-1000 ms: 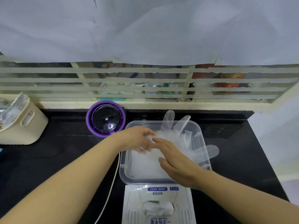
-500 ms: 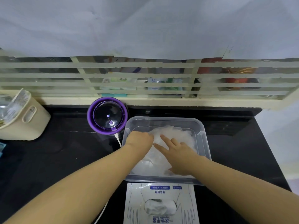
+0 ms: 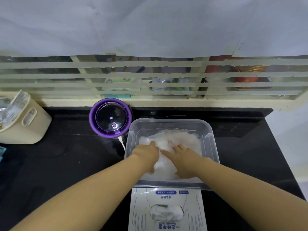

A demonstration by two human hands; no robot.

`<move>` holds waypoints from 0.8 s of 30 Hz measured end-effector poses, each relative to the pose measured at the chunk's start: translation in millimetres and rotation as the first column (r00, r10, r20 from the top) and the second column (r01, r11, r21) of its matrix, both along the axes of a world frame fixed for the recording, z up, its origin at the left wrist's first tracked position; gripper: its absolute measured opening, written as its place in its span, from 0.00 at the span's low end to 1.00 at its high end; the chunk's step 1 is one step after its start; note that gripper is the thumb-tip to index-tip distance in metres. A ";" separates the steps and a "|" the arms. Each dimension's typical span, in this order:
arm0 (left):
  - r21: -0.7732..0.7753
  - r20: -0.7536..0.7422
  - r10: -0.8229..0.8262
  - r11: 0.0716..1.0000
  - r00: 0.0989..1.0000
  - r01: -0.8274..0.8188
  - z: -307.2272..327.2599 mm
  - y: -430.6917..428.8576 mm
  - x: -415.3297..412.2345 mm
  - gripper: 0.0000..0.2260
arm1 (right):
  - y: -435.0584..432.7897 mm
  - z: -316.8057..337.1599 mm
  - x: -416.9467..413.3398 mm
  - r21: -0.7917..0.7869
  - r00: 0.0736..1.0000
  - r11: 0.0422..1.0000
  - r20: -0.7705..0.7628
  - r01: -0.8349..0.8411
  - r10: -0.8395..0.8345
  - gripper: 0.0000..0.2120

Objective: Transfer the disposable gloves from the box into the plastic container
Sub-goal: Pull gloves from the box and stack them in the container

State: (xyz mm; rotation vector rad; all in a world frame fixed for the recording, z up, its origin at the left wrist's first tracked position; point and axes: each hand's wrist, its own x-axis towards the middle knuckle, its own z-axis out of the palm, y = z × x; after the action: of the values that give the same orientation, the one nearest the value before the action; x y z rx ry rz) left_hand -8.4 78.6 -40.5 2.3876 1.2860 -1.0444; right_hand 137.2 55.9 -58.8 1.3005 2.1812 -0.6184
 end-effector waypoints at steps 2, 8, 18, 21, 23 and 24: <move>-0.015 -0.002 0.018 1.000 1.000 -0.018 -1.3 0.6 -0.4 0.33 | 3.0 12.9 6.2 -0.153 0.971 0.970 -0.116 0.189 -0.207 0.44; 0.056 -0.025 -0.025 0.998 0.999 0.027 -4.2 -2.3 0.9 0.37 | 10.7 79.9 20.3 0.044 0.899 0.913 -0.205 0.405 -0.388 0.20; 0.051 -0.045 -0.017 0.998 0.999 0.019 -5.7 -4.4 2.9 0.39 | 8.5 34.7 -26.4 0.021 0.963 0.974 -0.155 0.226 -0.220 0.25; 0.085 -0.059 -0.039 0.995 0.997 0.044 -8.6 -5.9 0.0 0.45 | 4.0 4.2 -9.5 -0.059 0.952 0.951 0.041 0.304 -0.302 0.54; 0.100 -0.084 -0.074 0.992 0.994 0.082 -12.3 -6.0 -1.2 0.47 | 5.3 -18.2 1.4 -0.021 0.958 0.963 0.107 0.269 -0.265 0.54; 0.107 -0.105 -0.095 0.989 0.990 0.106 -13.2 -5.7 -1.0 0.47 | 5.1 -22.1 4.5 -0.020 0.961 0.968 0.122 0.251 -0.247 0.51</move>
State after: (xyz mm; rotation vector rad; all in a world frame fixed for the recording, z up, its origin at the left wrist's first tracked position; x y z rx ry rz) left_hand -9.3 72.9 -53.7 2.5371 1.3011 -1.1633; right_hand 141.7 61.0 -80.9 1.5662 1.9183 -0.6539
